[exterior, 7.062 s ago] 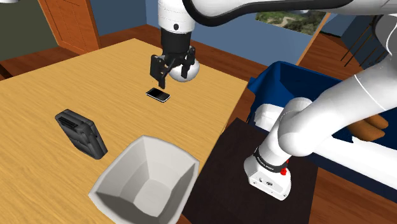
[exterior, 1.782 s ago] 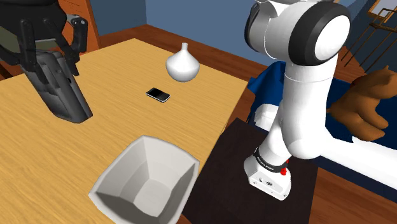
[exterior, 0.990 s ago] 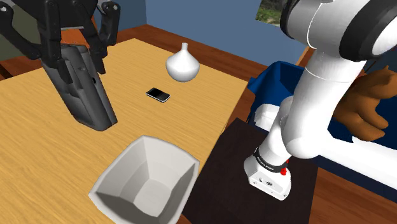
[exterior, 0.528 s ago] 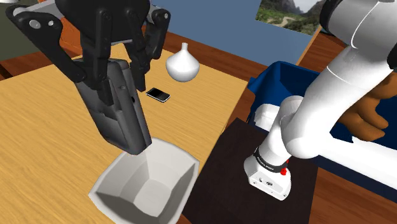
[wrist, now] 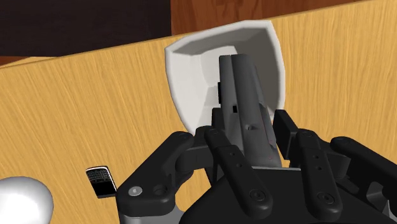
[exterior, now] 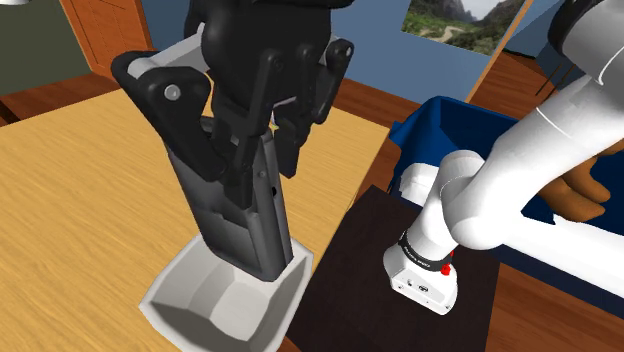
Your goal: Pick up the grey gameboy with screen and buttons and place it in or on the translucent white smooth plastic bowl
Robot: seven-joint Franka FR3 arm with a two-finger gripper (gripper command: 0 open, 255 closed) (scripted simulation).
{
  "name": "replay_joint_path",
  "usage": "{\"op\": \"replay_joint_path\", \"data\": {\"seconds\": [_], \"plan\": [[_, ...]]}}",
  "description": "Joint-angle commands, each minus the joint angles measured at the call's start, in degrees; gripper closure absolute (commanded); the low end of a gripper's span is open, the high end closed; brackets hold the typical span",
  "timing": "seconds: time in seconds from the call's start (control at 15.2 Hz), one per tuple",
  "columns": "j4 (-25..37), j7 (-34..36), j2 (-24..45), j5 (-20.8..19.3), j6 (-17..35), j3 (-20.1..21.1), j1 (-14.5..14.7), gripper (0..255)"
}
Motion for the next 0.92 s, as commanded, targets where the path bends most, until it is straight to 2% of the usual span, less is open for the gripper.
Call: {"op": "replay_joint_path", "data": {"seconds": [0.0,0.86], "plan": [[-2.4,-0.4,-1.1,0.5,1.5,-0.3,0.2,255],[-16.1,-2.4,-5.2,2.6,11.4,-0.7,1.1,255]]}}
